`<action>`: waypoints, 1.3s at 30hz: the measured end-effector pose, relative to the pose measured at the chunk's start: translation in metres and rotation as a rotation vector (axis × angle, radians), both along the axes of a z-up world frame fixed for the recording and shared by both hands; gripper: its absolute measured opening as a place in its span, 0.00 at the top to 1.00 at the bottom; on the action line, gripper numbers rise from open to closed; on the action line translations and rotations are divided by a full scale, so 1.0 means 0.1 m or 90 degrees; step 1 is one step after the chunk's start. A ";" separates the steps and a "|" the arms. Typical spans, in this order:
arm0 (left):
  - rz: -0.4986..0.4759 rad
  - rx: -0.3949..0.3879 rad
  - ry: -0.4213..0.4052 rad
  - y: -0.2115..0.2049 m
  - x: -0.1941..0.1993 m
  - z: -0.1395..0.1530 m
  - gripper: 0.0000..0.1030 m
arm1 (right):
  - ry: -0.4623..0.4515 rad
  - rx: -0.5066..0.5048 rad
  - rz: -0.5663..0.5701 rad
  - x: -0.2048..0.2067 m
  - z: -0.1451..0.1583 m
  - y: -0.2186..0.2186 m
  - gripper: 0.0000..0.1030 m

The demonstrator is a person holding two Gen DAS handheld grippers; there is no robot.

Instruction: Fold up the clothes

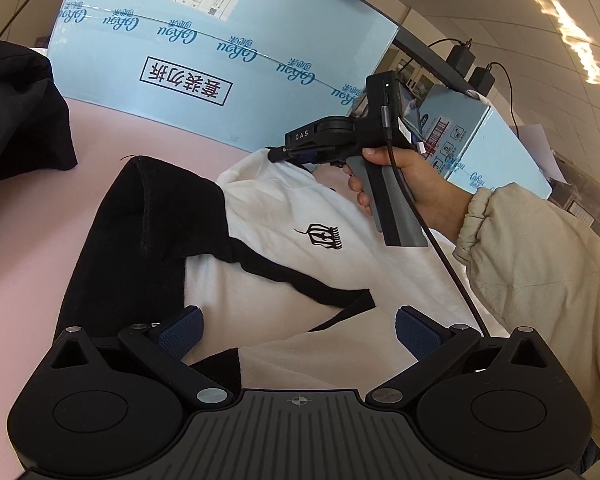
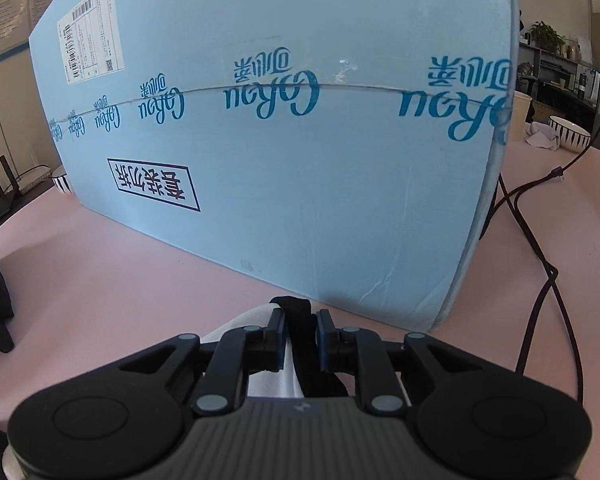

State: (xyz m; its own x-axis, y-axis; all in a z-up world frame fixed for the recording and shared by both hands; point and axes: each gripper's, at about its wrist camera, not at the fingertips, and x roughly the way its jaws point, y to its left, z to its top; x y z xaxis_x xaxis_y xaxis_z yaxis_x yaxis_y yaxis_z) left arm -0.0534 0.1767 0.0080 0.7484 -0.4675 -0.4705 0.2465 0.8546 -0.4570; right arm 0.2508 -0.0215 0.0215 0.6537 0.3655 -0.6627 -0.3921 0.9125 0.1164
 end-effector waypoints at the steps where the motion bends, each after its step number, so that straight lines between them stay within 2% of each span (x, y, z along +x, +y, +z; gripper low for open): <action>1: -0.001 -0.005 0.002 0.02 -0.01 0.01 0.00 | -0.007 0.012 -0.012 -0.02 0.01 -0.04 0.36; 3: 0.002 -0.007 0.002 0.06 -0.06 0.05 0.00 | -0.024 0.040 -0.039 -0.08 0.04 -0.13 0.31; 4: 0.006 -0.004 0.000 0.08 -0.09 0.08 0.00 | -0.034 0.071 -0.050 -0.12 0.12 -0.21 0.30; 6: 0.014 0.011 -0.008 0.12 -0.18 0.16 0.00 | -0.054 0.136 -0.071 -0.23 0.29 -0.38 0.21; 7: 0.018 0.019 -0.012 0.14 -0.23 0.20 0.00 | -0.059 0.188 -0.077 -0.32 0.42 -0.51 0.19; 10: 0.032 0.038 -0.024 0.21 -0.40 0.29 0.00 | -0.046 0.294 -0.015 -0.67 0.71 -0.85 0.17; 13: 0.024 0.034 -0.015 0.31 -0.59 0.36 0.00 | -0.043 0.338 0.084 -1.27 0.93 -1.18 0.15; 15: -0.012 0.021 0.007 0.36 -0.71 0.39 0.00 | -0.018 0.344 0.154 -1.66 1.02 -1.38 0.15; 17: -0.052 0.005 0.029 0.38 -0.84 0.39 0.00 | 0.022 0.340 0.249 -2.14 1.01 -1.51 0.15; 19: -0.075 0.003 0.050 0.35 -0.94 0.36 0.00 | 0.040 0.329 0.308 -2.55 0.95 -1.58 0.15; 24: -0.071 0.031 0.098 0.17 -1.03 0.22 0.00 | 0.115 0.316 0.409 -3.45 0.68 -1.70 0.15; 27: -0.065 0.064 0.095 0.06 -1.03 0.14 0.01 | 0.195 0.327 0.407 -3.73 0.34 -1.66 0.15; 30: -0.070 0.093 0.078 -0.02 -1.01 0.12 0.03 | 0.233 0.319 0.355 -3.85 0.11 -1.60 0.18; 33: -0.100 0.107 0.075 -0.12 -1.00 0.14 0.17 | 0.288 0.347 0.324 -3.83 -0.05 -1.60 0.19; 34: -0.114 0.107 0.076 -0.15 -1.00 0.15 0.29 | 0.303 0.364 0.318 -3.84 -0.09 -1.61 0.19; 35: -0.123 0.108 0.077 -0.17 -1.00 0.16 0.38 | 0.297 0.371 0.304 -3.84 -0.09 -1.63 0.20; 36: -0.126 0.113 0.078 -0.20 -0.99 0.16 0.41 | 0.284 0.376 0.277 -3.82 -0.10 -1.64 0.20; 38: -0.112 0.120 0.076 -0.22 -0.94 0.15 0.55 | 0.258 0.390 0.225 -3.77 -0.11 -1.69 0.22; 39: -0.101 0.123 0.075 -0.22 -0.91 0.15 0.58 | 0.246 0.400 0.203 -3.74 -0.12 -1.73 0.25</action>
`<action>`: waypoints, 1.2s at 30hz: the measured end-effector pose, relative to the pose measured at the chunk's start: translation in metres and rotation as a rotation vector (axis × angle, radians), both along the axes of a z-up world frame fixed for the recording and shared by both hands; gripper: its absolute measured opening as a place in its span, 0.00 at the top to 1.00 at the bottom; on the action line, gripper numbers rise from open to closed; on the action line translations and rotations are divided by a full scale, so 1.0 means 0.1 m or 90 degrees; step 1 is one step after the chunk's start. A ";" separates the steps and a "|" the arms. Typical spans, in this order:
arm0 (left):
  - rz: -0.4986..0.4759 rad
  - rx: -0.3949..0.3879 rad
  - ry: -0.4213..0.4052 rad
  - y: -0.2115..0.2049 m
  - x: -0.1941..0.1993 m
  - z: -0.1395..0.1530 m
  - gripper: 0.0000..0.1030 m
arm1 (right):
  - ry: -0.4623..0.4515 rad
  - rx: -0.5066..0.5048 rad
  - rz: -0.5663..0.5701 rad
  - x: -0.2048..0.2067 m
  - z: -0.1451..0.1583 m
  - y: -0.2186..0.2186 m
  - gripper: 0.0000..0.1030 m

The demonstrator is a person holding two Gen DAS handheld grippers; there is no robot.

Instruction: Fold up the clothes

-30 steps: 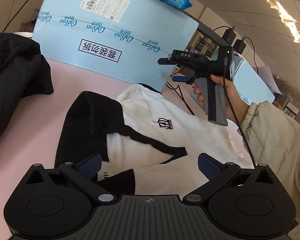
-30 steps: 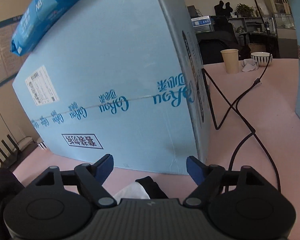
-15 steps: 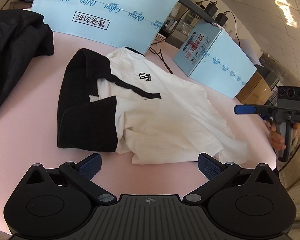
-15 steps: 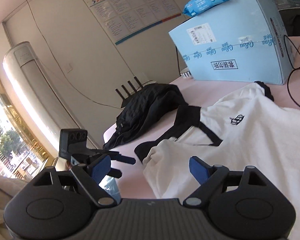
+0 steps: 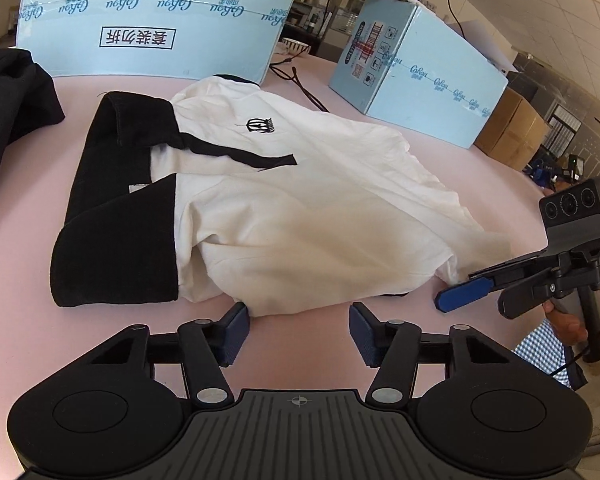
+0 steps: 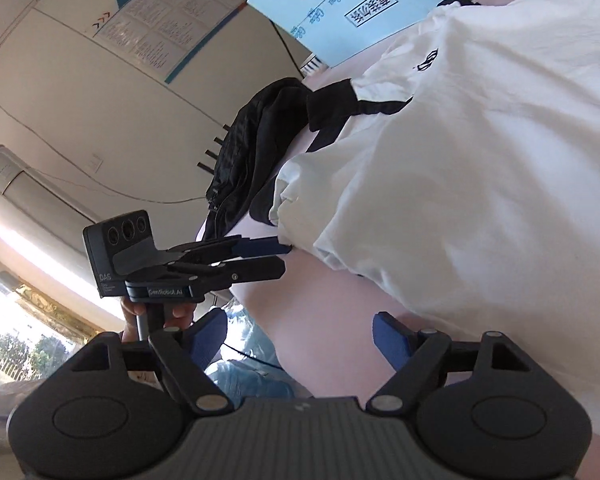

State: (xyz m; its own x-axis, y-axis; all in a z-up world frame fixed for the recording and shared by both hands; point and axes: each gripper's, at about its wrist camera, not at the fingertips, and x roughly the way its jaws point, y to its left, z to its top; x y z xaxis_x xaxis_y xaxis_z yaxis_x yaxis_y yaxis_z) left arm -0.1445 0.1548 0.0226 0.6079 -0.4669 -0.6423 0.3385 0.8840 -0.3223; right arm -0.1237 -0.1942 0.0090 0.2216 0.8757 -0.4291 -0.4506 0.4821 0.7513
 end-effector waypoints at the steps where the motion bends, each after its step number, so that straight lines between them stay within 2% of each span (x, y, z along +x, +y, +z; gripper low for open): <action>1: 0.013 0.000 -0.003 0.01 0.03 -0.01 0.63 | -0.003 0.006 -0.026 0.03 -0.01 -0.03 0.27; 3: 0.030 -0.011 -0.010 0.06 0.09 -0.03 0.68 | -0.014 0.019 -0.068 0.06 -0.03 -0.10 0.32; 5: 0.038 -0.018 -0.020 0.09 0.12 -0.05 0.77 | -0.037 0.021 -0.103 0.09 -0.04 -0.15 0.37; 6: 0.040 -0.022 -0.026 0.09 0.13 -0.06 0.79 | -0.048 0.013 -0.112 0.11 -0.04 -0.14 0.46; 7: 0.038 -0.028 -0.031 0.09 0.16 -0.07 0.86 | -0.059 0.005 -0.121 0.13 -0.04 -0.13 0.55; 8: 0.034 -0.038 -0.032 0.09 0.19 -0.07 0.94 | -0.066 0.002 -0.121 0.16 -0.05 -0.10 0.79; 9: 0.030 -0.048 -0.033 0.08 0.22 -0.07 0.95 | -0.073 -0.001 -0.120 0.20 -0.06 -0.07 0.91; 15: 0.028 -0.041 -0.087 0.08 0.43 0.20 0.97 | -0.140 0.004 -0.187 0.48 0.11 -0.01 0.91; 20: 0.036 -0.033 -0.108 0.07 0.75 0.31 0.97 | -0.164 -0.013 -0.217 0.81 0.21 0.05 0.91; 28: 0.101 -0.027 -0.068 0.06 1.37 0.08 0.95 | -0.126 -0.080 -0.269 1.36 0.07 0.22 0.91; 30: 0.117 -0.051 -0.061 0.11 1.47 0.01 0.93 | -0.116 -0.090 -0.272 1.47 0.01 0.26 0.88; 32: 0.126 -0.097 -0.044 0.21 1.56 -0.04 0.79 | -0.075 -0.082 -0.272 1.59 -0.05 0.25 0.84; 33: 0.126 -0.118 -0.034 0.25 1.59 -0.05 0.74 | -0.053 -0.068 -0.266 1.64 -0.08 0.23 0.77; 34: 0.122 -0.137 -0.027 0.29 1.60 -0.05 0.60 | -0.039 -0.053 -0.262 1.67 -0.10 0.21 0.72; 35: 0.121 -0.160 -0.021 0.33 1.61 -0.04 0.42 | -0.032 -0.035 -0.262 1.67 -0.09 0.17 0.60; 36: 0.136 -0.185 -0.020 0.39 1.57 0.00 0.31 | -0.035 -0.026 -0.261 1.64 -0.06 0.15 0.47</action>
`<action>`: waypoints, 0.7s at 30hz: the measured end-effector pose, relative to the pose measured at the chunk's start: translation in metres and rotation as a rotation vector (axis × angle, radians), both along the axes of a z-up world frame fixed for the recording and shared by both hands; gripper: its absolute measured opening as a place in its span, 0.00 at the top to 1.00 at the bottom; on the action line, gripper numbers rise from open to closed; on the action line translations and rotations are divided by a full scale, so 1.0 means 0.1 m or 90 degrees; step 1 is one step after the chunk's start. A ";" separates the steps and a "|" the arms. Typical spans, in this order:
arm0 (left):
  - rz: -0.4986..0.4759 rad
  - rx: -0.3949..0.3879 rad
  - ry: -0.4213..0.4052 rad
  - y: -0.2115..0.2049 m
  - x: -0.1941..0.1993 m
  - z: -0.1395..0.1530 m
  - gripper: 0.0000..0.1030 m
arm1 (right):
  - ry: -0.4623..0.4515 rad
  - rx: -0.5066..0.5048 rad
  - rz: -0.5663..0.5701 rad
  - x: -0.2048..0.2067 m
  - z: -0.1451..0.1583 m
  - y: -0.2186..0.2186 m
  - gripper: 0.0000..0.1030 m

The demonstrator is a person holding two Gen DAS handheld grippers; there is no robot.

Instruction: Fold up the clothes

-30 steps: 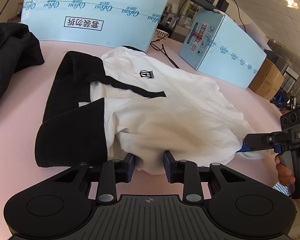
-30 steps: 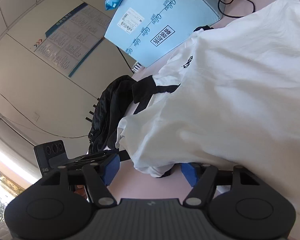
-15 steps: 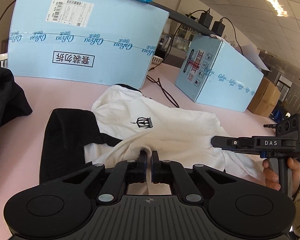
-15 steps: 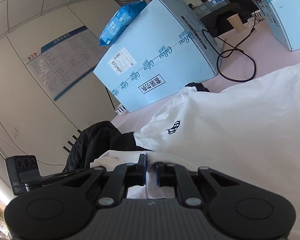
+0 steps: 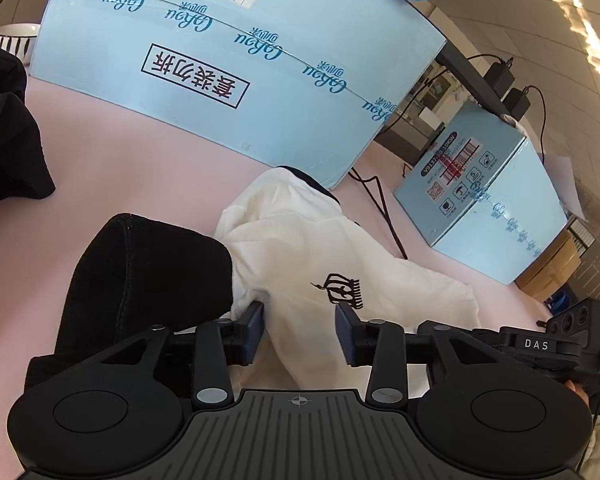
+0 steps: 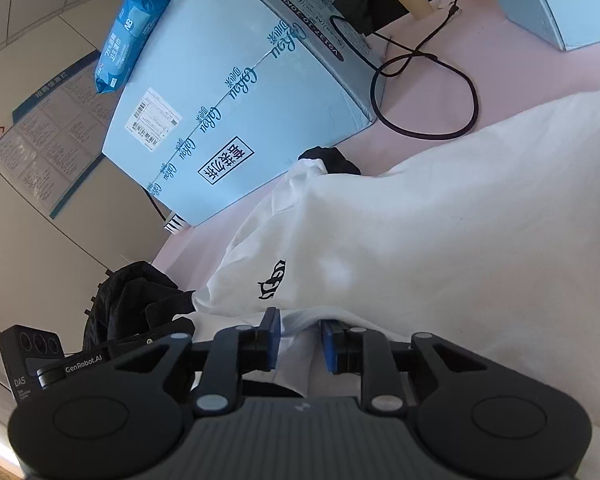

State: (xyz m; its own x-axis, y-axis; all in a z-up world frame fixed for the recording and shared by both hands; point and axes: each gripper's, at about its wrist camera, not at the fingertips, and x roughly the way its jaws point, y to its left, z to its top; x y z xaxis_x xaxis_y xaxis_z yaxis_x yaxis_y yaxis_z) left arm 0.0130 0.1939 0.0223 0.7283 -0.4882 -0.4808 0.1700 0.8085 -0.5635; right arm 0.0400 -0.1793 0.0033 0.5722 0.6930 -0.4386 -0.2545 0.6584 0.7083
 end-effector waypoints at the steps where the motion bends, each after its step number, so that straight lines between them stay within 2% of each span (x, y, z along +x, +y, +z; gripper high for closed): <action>1: 0.037 -0.015 -0.005 0.06 -0.07 0.05 0.09 | -0.006 0.007 0.002 -0.03 0.04 -0.02 0.42; 2: 0.071 -0.014 -0.017 0.10 -0.15 0.11 0.03 | -0.019 0.007 0.002 -0.09 0.10 -0.06 0.36; 4: 0.096 -0.001 -0.047 0.15 -0.30 0.23 0.03 | -0.045 0.006 0.002 -0.22 0.22 -0.14 0.31; 7: 0.049 0.027 -0.043 0.15 -0.51 0.33 0.02 | -0.089 0.002 0.040 -0.43 0.36 -0.27 0.26; 9: -0.001 0.073 -0.040 0.04 -0.68 0.33 0.01 | -0.121 -0.016 0.071 -0.57 0.43 -0.31 0.24; 12: -0.054 0.197 -0.068 -0.27 -0.93 0.25 0.00 | -0.205 -0.117 0.133 -0.84 0.45 -0.20 0.24; 13: -0.065 0.250 -0.093 -0.40 -1.02 0.20 0.00 | -0.222 -0.150 0.149 -0.91 0.43 -0.14 0.24; 16: -0.101 0.352 -0.153 -0.72 -1.15 0.07 0.00 | -0.277 -0.232 0.181 -1.05 0.38 0.06 0.27; 18: -0.117 0.369 -0.163 -0.87 -1.14 0.01 0.00 | -0.308 -0.283 0.198 -1.10 0.34 0.20 0.33; 21: -0.120 0.371 -0.161 -1.00 -1.07 -0.05 0.00 | -0.319 -0.339 0.194 -1.07 0.28 0.33 0.38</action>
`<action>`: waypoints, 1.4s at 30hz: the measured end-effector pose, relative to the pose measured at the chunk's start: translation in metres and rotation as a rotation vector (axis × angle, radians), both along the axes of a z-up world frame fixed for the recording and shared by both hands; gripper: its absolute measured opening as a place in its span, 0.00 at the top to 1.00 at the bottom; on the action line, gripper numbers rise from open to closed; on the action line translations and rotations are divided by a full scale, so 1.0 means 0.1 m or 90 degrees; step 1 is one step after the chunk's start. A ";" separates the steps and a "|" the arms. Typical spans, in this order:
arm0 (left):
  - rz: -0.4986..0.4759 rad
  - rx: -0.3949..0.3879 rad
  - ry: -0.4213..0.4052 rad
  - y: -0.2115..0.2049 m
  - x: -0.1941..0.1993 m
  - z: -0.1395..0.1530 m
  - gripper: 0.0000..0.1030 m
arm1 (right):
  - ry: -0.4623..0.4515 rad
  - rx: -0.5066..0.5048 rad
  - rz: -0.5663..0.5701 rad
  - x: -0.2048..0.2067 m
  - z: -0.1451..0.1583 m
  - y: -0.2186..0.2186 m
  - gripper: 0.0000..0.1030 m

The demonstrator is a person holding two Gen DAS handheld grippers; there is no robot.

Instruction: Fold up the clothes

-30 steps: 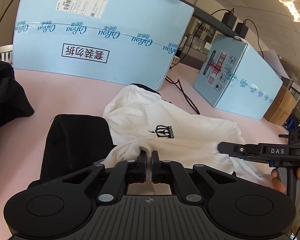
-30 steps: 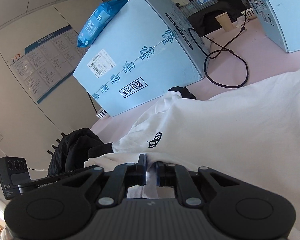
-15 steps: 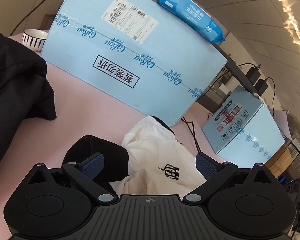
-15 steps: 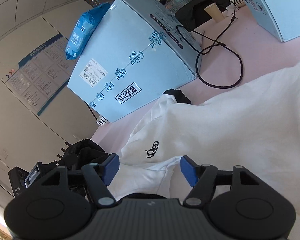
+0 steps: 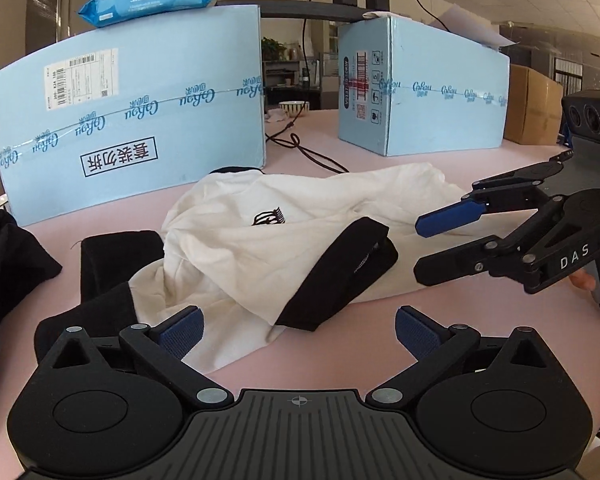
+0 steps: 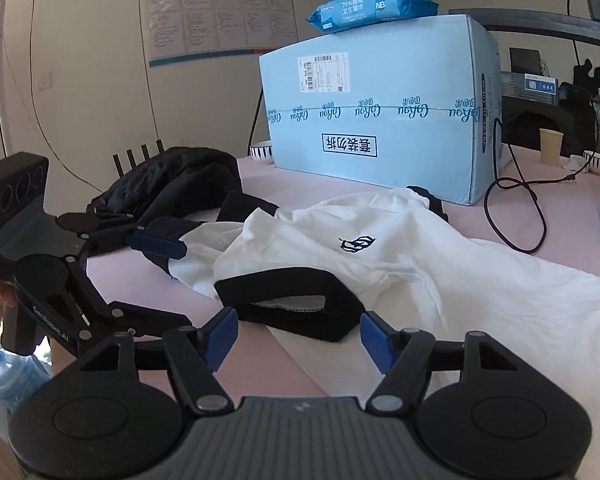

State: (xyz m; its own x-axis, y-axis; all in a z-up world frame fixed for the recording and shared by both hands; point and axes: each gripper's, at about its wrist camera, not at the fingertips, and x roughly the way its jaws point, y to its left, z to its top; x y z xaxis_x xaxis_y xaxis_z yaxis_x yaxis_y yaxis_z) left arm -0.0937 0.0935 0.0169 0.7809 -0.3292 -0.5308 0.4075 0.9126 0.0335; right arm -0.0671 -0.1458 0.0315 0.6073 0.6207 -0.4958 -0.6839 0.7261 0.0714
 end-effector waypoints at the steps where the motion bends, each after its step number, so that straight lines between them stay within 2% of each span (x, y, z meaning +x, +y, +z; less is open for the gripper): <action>1: 0.005 0.006 -0.001 -0.03 0.04 -0.02 0.00 | -0.007 -0.017 -0.005 0.01 -0.02 0.04 0.38; 4: 0.029 0.013 -0.007 -0.08 0.12 -0.07 0.00 | -0.020 -0.014 -0.022 0.09 -0.05 0.05 0.38; 7: 0.038 -0.013 -0.001 -0.05 0.21 -0.06 0.00 | -0.024 -0.012 -0.032 0.17 -0.07 0.06 0.40; 10: 0.055 -0.028 0.000 -0.01 0.28 -0.03 0.01 | -0.017 -0.012 -0.037 0.25 -0.09 0.07 0.53; 12: 0.062 -0.030 0.008 -0.01 0.35 -0.04 0.05 | -0.004 -0.017 -0.038 0.33 -0.14 0.09 0.66; 15: 0.054 -0.031 0.028 -0.02 0.41 -0.07 0.20 | 0.000 -0.007 -0.044 0.36 -0.15 0.07 0.73; 17: 0.046 -0.026 0.032 -0.04 0.43 -0.09 0.40 | -0.001 0.001 -0.046 0.37 -0.16 0.05 0.75; 18: 0.041 -0.030 0.032 -0.04 0.43 -0.09 0.47 | -0.003 0.004 -0.046 0.36 -0.15 0.05 0.77; 19: 0.037 -0.033 0.032 -0.04 0.43 -0.09 0.60 | -0.006 0.007 -0.046 0.35 -0.15 0.04 0.78; 23: 0.039 -0.058 0.032 0.01 0.43 -0.05 0.89 | 0.004 0.025 -0.039 0.35 -0.14 0.02 0.88; 29: 0.012 -0.092 0.093 0.09 0.42 0.11 0.92 | 0.037 0.065 -0.032 0.28 -0.02 -0.04 0.90; 34: -0.025 -0.115 0.125 0.19 0.18 0.39 0.91 | 0.078 0.105 0.001 0.00 0.20 -0.19 0.90; 38: -0.058 -0.099 0.144 0.20 -0.19 0.50 0.91 | 0.099 0.096 0.040 -0.40 0.34 -0.24 0.90; 42: -0.072 -0.078 0.162 0.17 -0.55 0.47 0.91 | 0.121 0.069 0.067 -0.80 0.35 -0.23 0.90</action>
